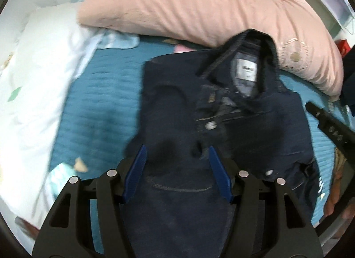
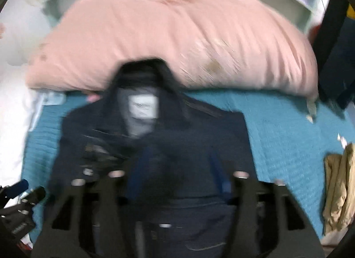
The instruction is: Fold large clothes
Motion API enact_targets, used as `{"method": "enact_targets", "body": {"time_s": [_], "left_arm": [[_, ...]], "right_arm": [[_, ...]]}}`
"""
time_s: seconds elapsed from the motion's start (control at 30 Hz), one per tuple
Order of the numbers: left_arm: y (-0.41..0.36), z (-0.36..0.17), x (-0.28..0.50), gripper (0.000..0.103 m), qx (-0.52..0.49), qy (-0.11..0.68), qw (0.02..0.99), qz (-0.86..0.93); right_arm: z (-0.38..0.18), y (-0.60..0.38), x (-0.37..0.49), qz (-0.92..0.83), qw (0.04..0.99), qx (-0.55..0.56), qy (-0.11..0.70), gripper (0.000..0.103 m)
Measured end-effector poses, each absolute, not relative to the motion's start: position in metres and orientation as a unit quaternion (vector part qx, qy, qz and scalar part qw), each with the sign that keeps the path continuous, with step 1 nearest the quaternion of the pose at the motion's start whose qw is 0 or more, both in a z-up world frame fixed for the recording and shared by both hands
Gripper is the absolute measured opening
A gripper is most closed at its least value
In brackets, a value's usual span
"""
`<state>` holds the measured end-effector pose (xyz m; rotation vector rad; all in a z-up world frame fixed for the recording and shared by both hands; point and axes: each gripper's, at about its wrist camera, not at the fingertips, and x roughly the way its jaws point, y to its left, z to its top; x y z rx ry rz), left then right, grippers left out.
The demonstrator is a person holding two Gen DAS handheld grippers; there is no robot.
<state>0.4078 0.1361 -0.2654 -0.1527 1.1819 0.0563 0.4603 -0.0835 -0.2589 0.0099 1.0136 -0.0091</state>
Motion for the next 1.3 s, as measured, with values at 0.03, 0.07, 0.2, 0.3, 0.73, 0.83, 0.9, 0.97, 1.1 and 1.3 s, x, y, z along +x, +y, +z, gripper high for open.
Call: {"method": "enact_targets", "body": {"time_s": [0.03,0.07,0.2,0.3,0.73,0.83,0.9,0.97,1.1,1.3], "left_arm": [[0.130,-0.268,0.413,0.060,-0.075,0.558,0.826,0.018],[0.123,-0.273,0.420,0.060,-0.080,0.561,0.824,0.010],[0.098,-0.296,0.445,0.060,-0.085,0.568,0.818,-0.009],[0.089,-0.321,0.461,0.052,-0.084,0.585,0.807,-0.012],[0.080,-0.363,0.475,0.043,-0.059,0.608,0.792,-0.006],[0.078,-0.353,0.471,0.060,-0.026,0.611,0.791,0.001],[0.082,-0.344,0.467,0.063,-0.024,0.612,0.790,0.000],[0.088,-0.334,0.465,0.063,-0.038,0.614,0.788,-0.014],[0.109,-0.316,0.470,0.074,-0.051,0.602,0.797,0.004],[0.149,-0.310,0.510,0.085,-0.116,0.606,0.787,0.006]], "right_arm": [[-0.269,-0.097,0.466,-0.009,0.863,0.019,0.505,0.015],[-0.282,-0.109,0.472,-0.013,0.851,0.033,0.525,0.013],[-0.319,-0.137,0.484,-0.029,0.832,0.032,0.553,0.005],[-0.345,-0.161,0.489,-0.065,0.819,0.011,0.570,0.003],[-0.385,-0.188,0.484,-0.077,0.819,0.002,0.568,0.000],[-0.378,-0.189,0.484,-0.066,0.816,0.015,0.574,0.006],[-0.374,-0.189,0.486,-0.048,0.810,0.009,0.584,0.017],[-0.365,-0.189,0.485,-0.032,0.811,0.018,0.584,0.046],[-0.316,-0.195,0.475,-0.041,0.861,0.025,0.506,0.087],[-0.290,-0.197,0.512,-0.044,0.865,-0.010,0.500,0.094]]}}
